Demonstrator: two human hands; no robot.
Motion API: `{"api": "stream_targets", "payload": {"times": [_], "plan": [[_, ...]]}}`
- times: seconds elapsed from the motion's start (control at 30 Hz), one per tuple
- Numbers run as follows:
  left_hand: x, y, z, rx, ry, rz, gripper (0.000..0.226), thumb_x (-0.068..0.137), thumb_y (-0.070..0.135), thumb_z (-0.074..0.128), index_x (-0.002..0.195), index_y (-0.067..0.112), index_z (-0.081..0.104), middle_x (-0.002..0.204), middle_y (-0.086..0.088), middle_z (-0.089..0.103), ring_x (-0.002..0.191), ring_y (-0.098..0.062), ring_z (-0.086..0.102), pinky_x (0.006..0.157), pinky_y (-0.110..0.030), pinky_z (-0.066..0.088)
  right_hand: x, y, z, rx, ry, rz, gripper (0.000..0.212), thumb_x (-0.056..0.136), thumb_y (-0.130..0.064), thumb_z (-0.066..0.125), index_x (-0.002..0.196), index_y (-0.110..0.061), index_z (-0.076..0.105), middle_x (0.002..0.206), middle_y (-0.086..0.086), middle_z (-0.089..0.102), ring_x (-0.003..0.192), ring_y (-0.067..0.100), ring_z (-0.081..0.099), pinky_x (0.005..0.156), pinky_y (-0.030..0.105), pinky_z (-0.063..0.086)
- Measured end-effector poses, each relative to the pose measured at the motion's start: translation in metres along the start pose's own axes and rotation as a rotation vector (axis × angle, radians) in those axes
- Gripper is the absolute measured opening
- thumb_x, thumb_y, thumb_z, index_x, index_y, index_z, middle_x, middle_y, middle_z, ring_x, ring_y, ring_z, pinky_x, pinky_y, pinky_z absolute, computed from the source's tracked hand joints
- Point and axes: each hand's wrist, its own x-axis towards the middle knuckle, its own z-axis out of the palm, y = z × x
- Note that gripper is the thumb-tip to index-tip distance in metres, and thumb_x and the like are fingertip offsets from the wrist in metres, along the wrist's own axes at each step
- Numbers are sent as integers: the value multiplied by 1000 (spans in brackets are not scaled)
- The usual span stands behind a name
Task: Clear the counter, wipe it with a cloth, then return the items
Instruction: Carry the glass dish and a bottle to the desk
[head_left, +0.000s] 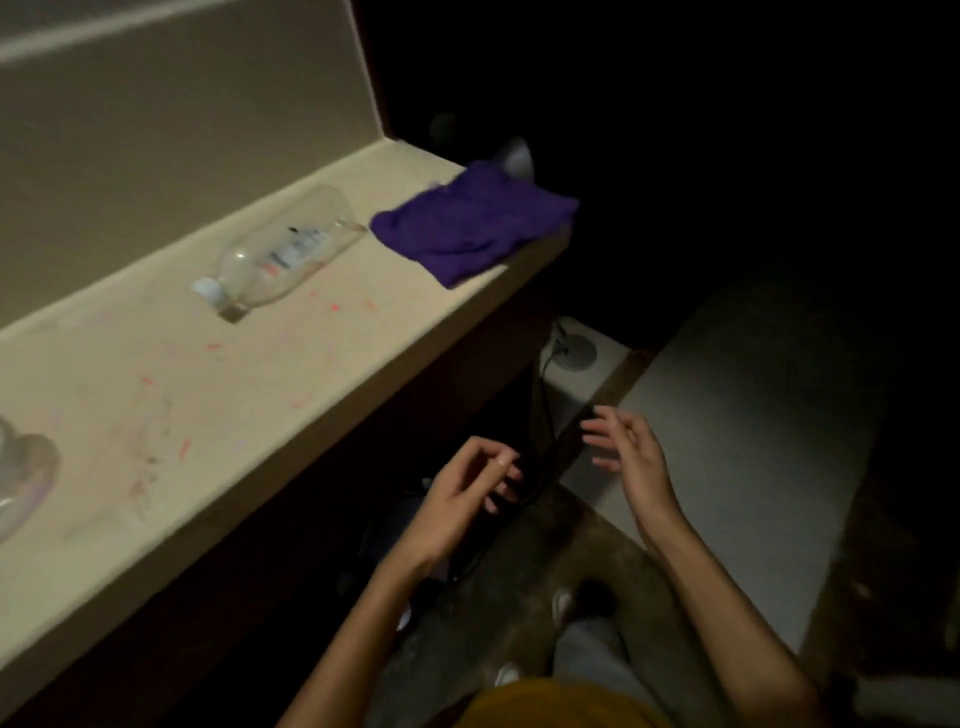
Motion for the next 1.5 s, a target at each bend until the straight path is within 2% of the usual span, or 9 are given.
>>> {"api": "stream_targets", "payload": {"times": [0.2, 0.33, 0.47, 0.63, 0.8, 1.03, 1.17, 1.33, 1.5], "plan": [[-19, 114, -32, 27, 471, 277, 31, 105, 31, 51, 116, 4, 63, 103, -18, 71, 84, -28, 67, 68, -33, 52, 53, -137, 76, 59, -401, -404, 27, 103, -38, 52, 122, -20, 60, 117, 5, 71, 105, 16, 69, 87, 23, 52], [-54, 156, -91, 114, 981, 286, 33, 107, 34, 47, 111, 4, 60, 101, -14, 72, 79, -24, 70, 57, -28, 51, 75, -192, 153, -83, -754, -580, 42, 94, -54, 62, 127, -27, 60, 125, -4, 68, 116, 17, 65, 97, 52, 55], [-105, 162, -158, 251, 1437, 76, 38, 106, 47, 44, 112, 12, 56, 102, -5, 71, 74, -17, 70, 53, -31, 48, 84, -222, 236, -301, -922, -837, 49, 94, -52, 65, 133, -22, 57, 131, -6, 60, 121, 8, 58, 104, 45, 51], [-157, 141, -227, 507, 1711, -436, 53, 96, 66, 36, 113, 18, 50, 119, -6, 61, 91, -25, 67, 87, -48, 53, 90, -232, 302, -644, -949, -1055, 64, 88, -64, 65, 138, -27, 51, 140, -3, 50, 127, 19, 48, 100, 38, 44], [-170, 114, -267, 375, 1714, -749, 78, 98, 65, 35, 149, 7, 29, 152, -19, 35, 120, -42, 59, 104, -55, 46, 110, -226, 319, -868, -954, -1105, 74, 80, -66, 73, 140, -34, 45, 141, -3, 47, 125, 22, 47, 92, 36, 41], [-160, 57, -347, 153, 1605, -602, 100, 75, 77, 20, 129, -1, 53, 118, -26, 69, 101, -42, 70, 96, -50, 56, 130, -214, 338, -1032, -911, -1300, 88, 72, -76, 72, 142, -27, 46, 137, -5, 53, 122, 17, 50, 106, 38, 40], [-146, 101, -308, 14, 1645, -545, 57, 106, 47, 25, 98, -1, 55, 90, -27, 67, 74, -41, 72, 55, -39, 63, 129, -217, 347, -1052, -904, -1322, 82, 73, -77, 70, 135, -26, 50, 131, -4, 56, 114, 17, 52, 101, 37, 42], [-138, 126, -285, -155, 1628, -464, 31, 110, 13, 27, 117, -3, 53, 82, -31, 58, 55, -32, 58, 44, -34, 49, 119, -219, 357, -1062, -919, -1339, 81, 72, -80, 68, 130, -26, 52, 126, -4, 59, 109, 18, 52, 96, 36, 42], [-146, 124, -283, -160, 1611, -414, 40, 109, 14, 31, 124, -11, 58, 109, -43, 63, 52, -37, 63, 38, -36, 50, 83, -231, 365, -936, -955, -1285, 77, 75, -80, 65, 127, -25, 53, 120, -4, 59, 109, 20, 53, 90, 37, 41]]}}
